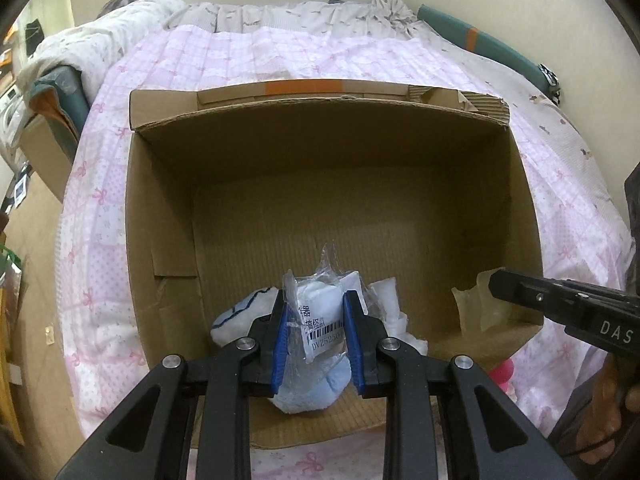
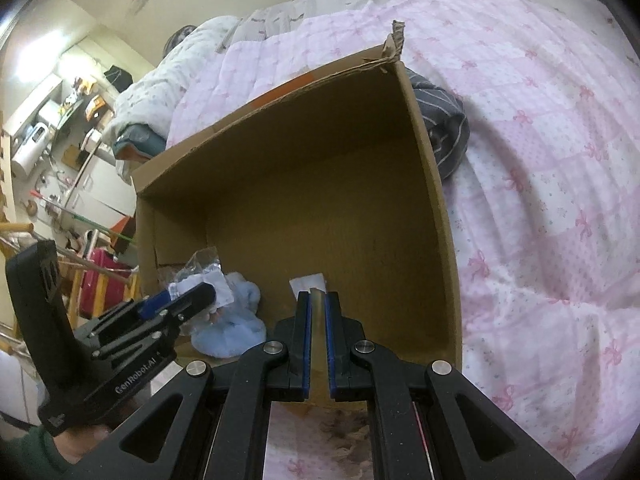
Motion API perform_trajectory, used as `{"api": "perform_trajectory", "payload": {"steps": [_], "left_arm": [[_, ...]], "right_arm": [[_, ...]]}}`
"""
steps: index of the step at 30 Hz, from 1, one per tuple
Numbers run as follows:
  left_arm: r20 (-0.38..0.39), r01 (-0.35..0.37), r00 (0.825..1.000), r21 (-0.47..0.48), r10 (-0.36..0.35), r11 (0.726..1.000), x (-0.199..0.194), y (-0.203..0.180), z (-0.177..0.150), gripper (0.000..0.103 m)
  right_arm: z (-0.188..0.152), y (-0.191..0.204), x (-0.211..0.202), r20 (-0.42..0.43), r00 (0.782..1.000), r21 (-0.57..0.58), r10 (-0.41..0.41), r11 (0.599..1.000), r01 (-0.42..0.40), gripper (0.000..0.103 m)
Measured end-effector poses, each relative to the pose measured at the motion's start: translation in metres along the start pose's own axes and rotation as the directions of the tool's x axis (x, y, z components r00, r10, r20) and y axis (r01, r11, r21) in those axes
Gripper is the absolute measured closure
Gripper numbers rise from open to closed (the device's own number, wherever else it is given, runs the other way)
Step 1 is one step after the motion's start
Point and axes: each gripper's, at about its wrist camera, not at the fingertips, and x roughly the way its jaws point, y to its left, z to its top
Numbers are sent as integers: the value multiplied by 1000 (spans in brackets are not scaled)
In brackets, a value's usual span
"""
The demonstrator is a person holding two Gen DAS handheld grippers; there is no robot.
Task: Organize soft objects
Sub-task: 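Carry the packet into the box with the left tool while the right tool carries the tube, then open both tools to release the packet and tube in the box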
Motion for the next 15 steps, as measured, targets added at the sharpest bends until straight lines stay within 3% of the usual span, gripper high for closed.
{"api": "perform_trajectory", "payload": {"steps": [12,14,15], "left_arm": [[-3,-22,1000,1,22,1000,1,0,2,80],[-4,-25,1000,-1,25,1000,0,0,2,76],[-3,-26,1000,-1,26,1000,-1,0,2,69]], "right_arm": [[-1,7,2,-2,999,-38,-34,999,34,95],[-2,8,2,-2,999,-42,-37,998,37,95],[-1,8,3,-1,999,-42,-37,998,37,95]]}}
